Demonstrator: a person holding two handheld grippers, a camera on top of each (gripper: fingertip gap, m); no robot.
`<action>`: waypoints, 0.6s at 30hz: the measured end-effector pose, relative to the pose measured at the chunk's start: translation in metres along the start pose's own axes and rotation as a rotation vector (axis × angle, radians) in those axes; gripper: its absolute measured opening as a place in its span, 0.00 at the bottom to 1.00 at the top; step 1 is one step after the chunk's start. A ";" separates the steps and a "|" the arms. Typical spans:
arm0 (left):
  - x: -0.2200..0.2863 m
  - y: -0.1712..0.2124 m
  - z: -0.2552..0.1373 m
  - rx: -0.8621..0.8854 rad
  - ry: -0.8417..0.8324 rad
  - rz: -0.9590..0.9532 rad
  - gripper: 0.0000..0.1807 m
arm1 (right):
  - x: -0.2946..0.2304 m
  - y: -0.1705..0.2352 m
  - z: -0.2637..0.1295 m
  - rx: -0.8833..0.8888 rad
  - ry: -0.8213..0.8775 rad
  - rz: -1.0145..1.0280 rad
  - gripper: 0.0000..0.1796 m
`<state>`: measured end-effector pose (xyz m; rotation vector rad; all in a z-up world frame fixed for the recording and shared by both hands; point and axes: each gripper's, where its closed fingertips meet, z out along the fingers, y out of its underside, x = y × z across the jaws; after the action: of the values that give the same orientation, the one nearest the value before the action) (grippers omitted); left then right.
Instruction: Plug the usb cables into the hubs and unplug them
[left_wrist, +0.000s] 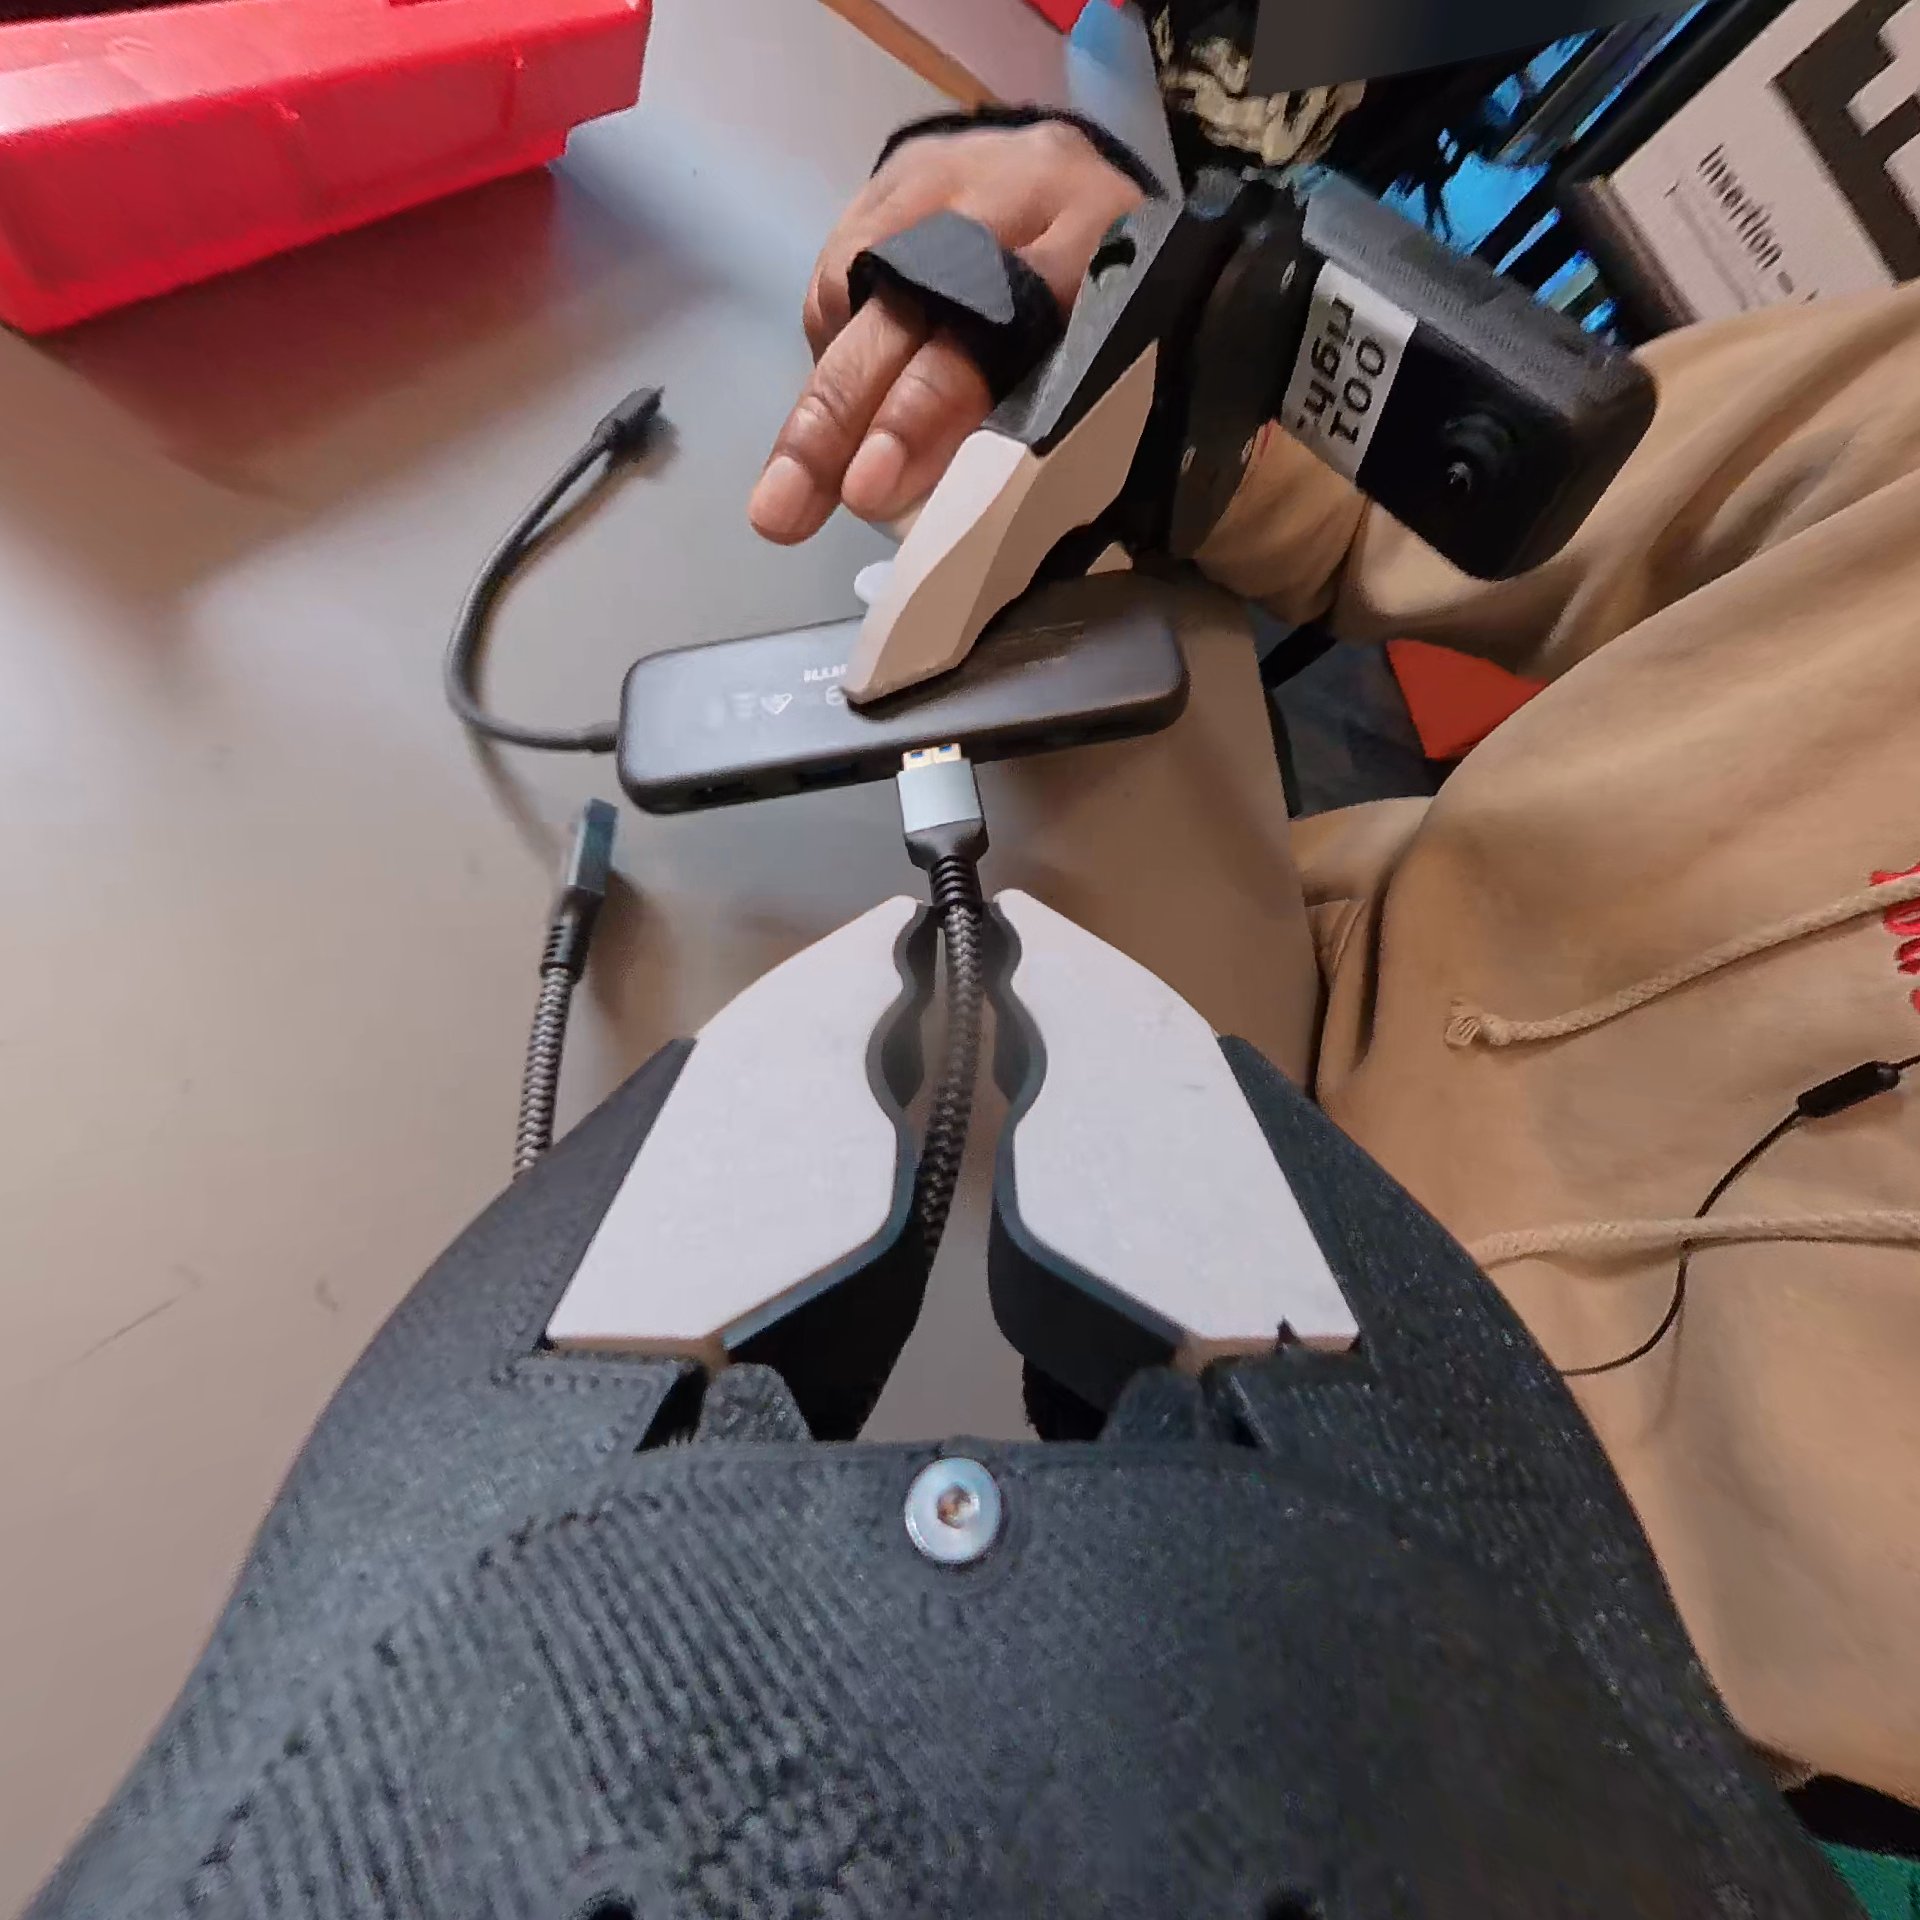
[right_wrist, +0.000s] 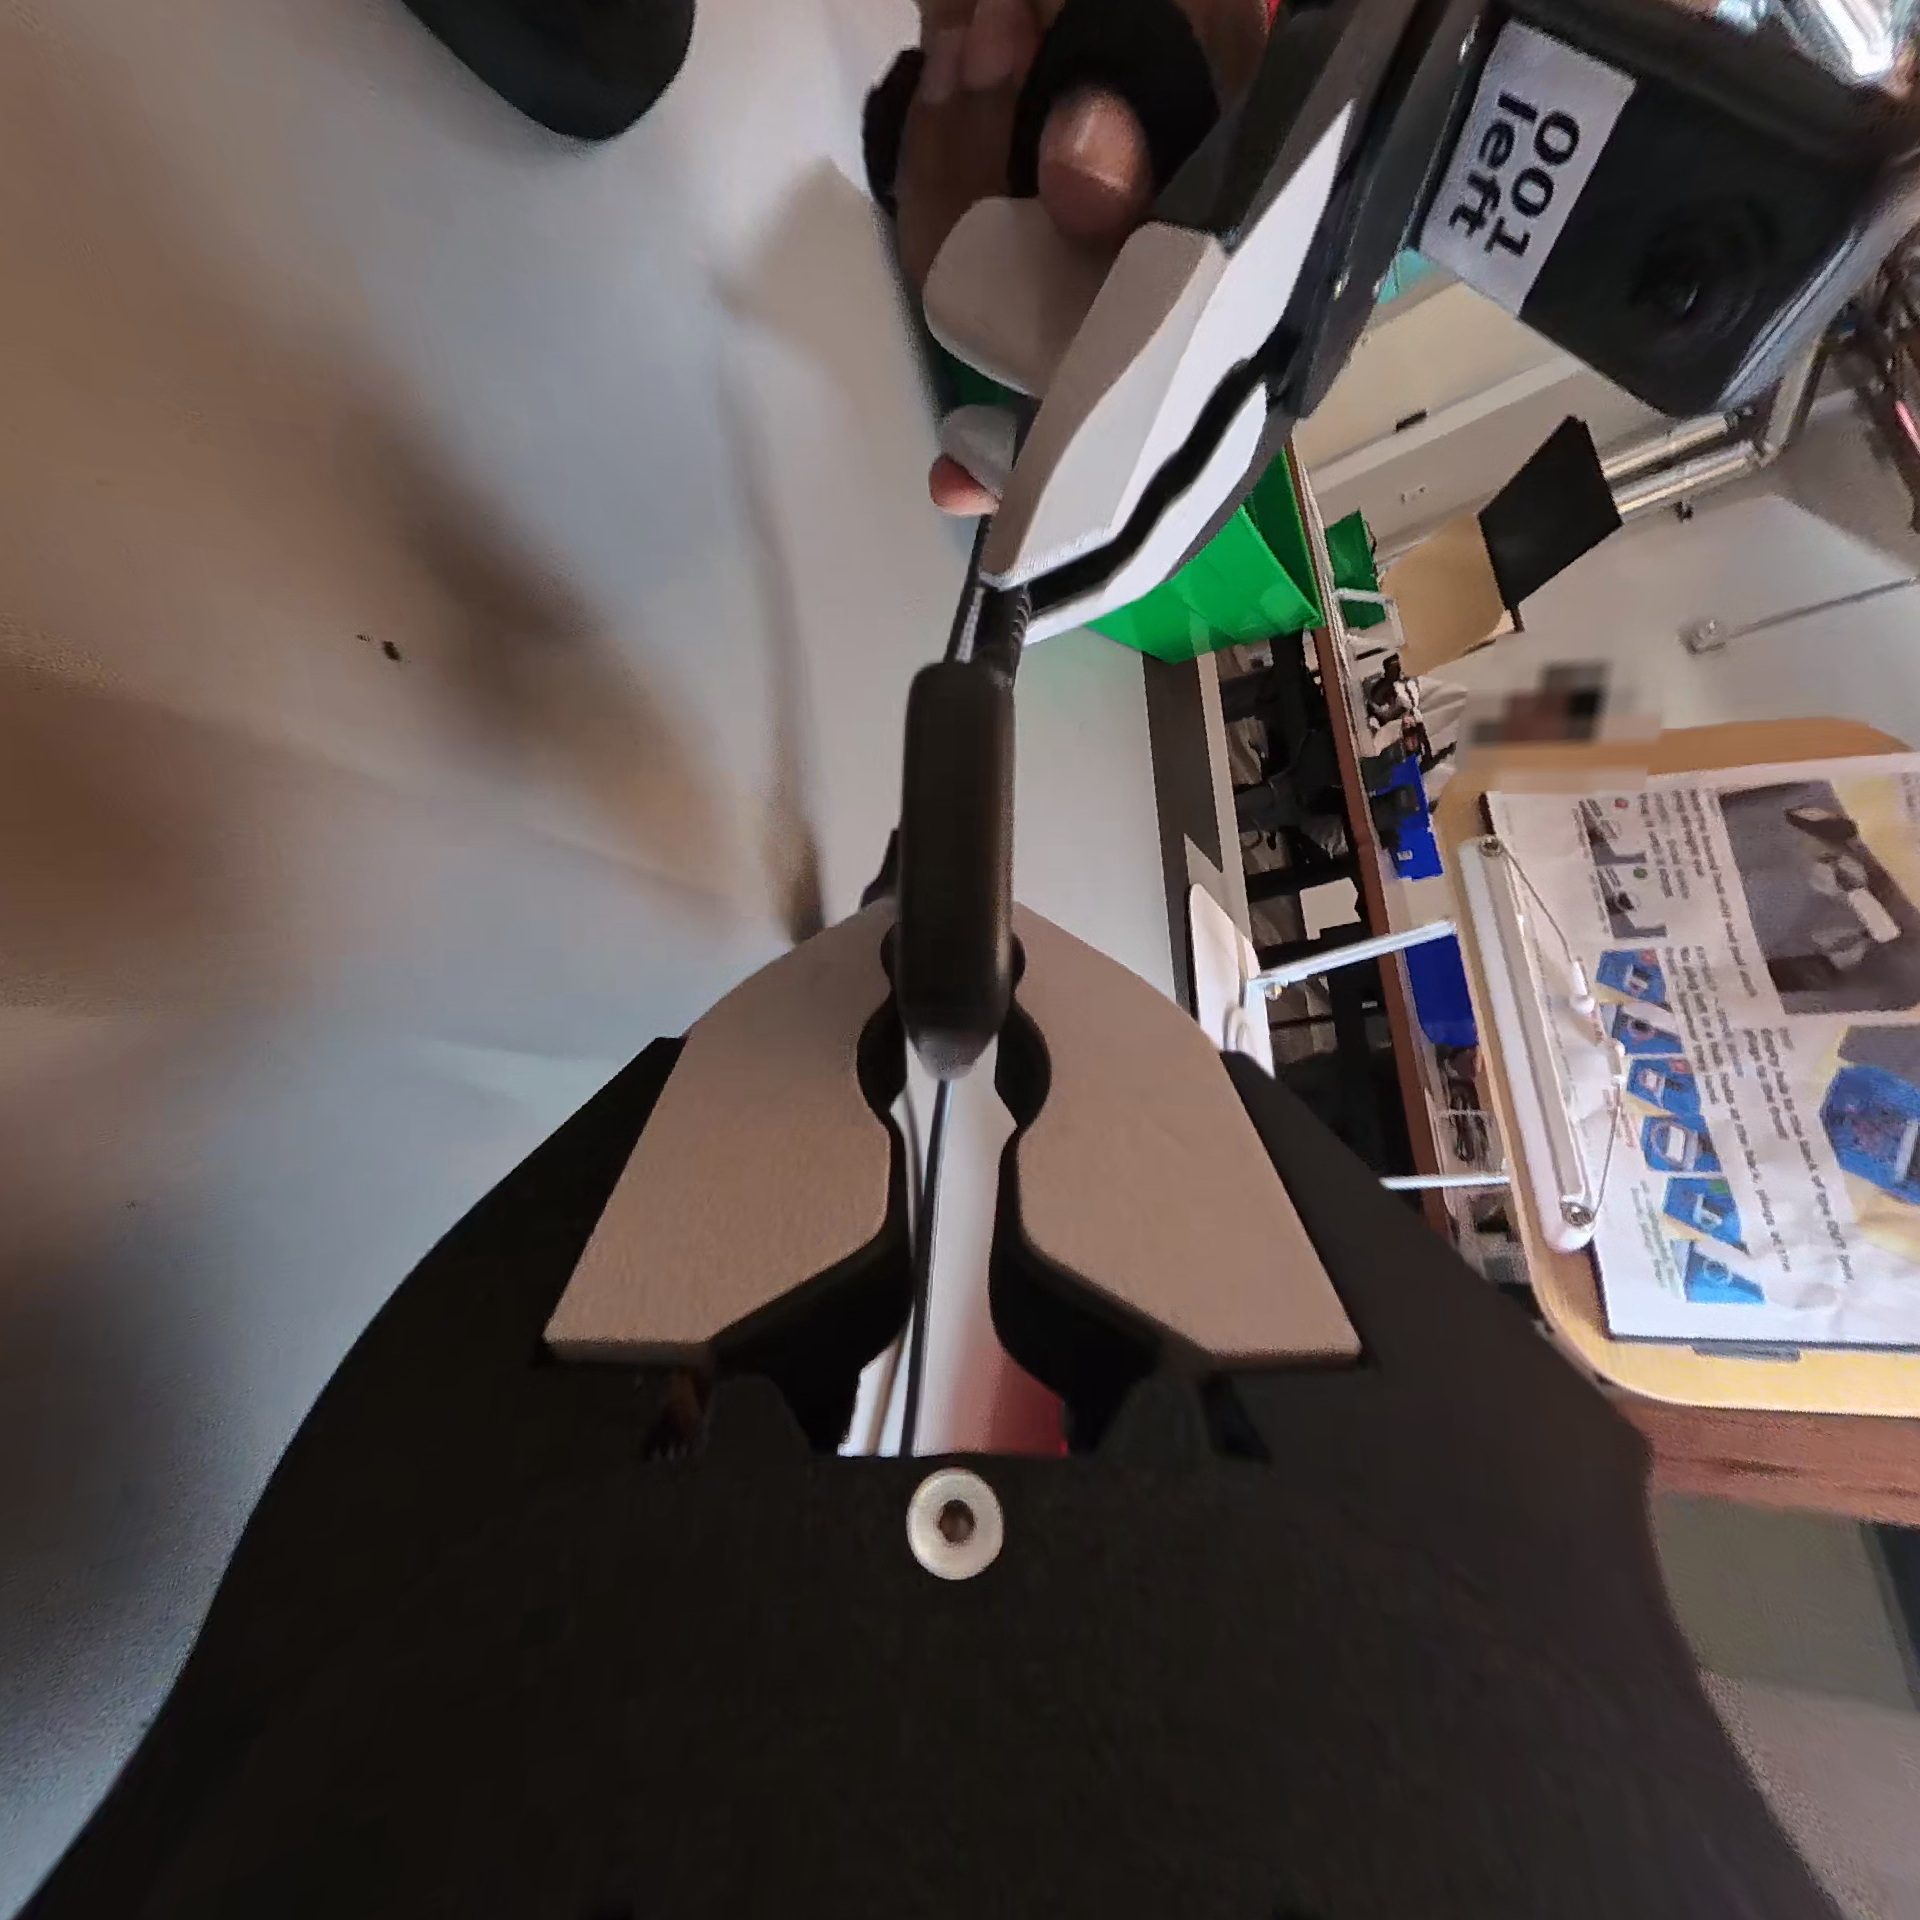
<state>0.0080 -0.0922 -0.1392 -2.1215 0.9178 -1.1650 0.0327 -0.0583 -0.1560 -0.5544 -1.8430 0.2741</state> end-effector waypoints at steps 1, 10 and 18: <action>0.000 -0.001 0.000 0.009 0.000 -0.006 0.05 | 0.001 0.001 0.001 -0.014 0.008 0.004 0.07; -0.006 -0.008 0.001 0.057 -0.055 -0.023 0.05 | 0.009 0.007 0.007 -0.105 0.076 0.039 0.06; -0.002 -0.022 -0.007 0.153 -0.029 0.024 0.05 | 0.026 0.002 -0.001 -0.015 0.142 0.119 0.10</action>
<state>0.0078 -0.0778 -0.1208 -1.9952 0.8118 -1.1514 0.0274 -0.0436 -0.1346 -0.6782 -1.6787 0.2931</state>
